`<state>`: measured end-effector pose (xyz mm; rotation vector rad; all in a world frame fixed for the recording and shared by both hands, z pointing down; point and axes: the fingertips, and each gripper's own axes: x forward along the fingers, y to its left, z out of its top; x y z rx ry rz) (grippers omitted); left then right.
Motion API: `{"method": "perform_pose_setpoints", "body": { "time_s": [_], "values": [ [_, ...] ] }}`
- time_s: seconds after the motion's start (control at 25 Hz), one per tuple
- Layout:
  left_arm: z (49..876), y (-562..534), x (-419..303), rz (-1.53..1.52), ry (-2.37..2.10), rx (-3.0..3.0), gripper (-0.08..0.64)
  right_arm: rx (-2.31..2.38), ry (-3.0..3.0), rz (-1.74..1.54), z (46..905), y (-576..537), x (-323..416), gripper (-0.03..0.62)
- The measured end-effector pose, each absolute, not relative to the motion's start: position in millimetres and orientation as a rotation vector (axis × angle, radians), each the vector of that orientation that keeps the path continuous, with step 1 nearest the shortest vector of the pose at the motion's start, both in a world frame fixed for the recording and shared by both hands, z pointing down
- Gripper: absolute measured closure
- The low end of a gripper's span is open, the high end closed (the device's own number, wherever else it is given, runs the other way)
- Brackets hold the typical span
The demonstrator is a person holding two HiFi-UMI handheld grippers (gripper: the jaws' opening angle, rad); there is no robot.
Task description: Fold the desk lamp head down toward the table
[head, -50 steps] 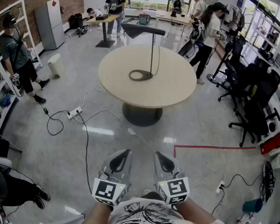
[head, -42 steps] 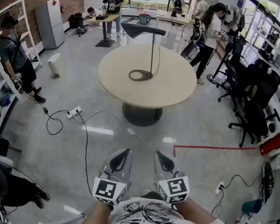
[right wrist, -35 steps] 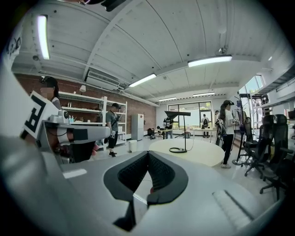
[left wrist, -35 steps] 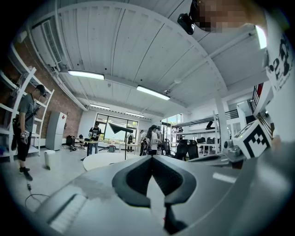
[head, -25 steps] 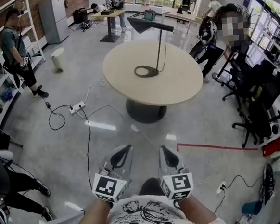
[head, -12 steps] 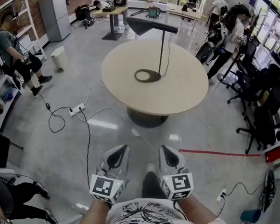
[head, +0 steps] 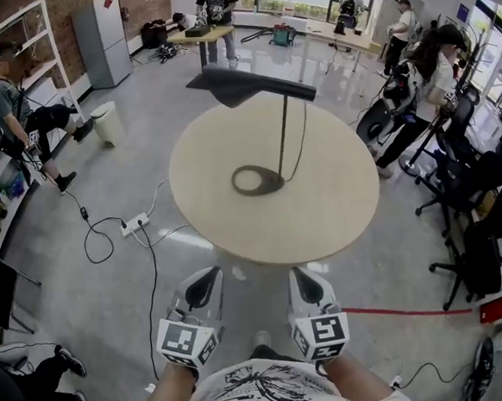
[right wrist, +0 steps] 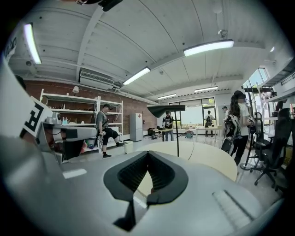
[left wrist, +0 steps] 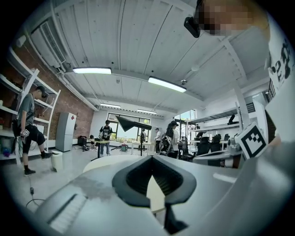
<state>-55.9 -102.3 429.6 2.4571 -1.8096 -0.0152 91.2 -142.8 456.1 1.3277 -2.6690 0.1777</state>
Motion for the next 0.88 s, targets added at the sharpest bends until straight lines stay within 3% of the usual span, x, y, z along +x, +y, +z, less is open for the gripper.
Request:
{"method": "perform_pose_setpoints", "body": {
  "time_s": [0.28,0.88],
  "values": [
    [431,-169,-63,-0.038,-1.870,2.401,0.554,1.289,-2.713,0.150,446,-227,92,0.584],
    [405,-326,-152,-0.047,-1.821,2.482,0.554,1.416,-2.718,0.103,417,-360,13,0.584]
  ]
}}
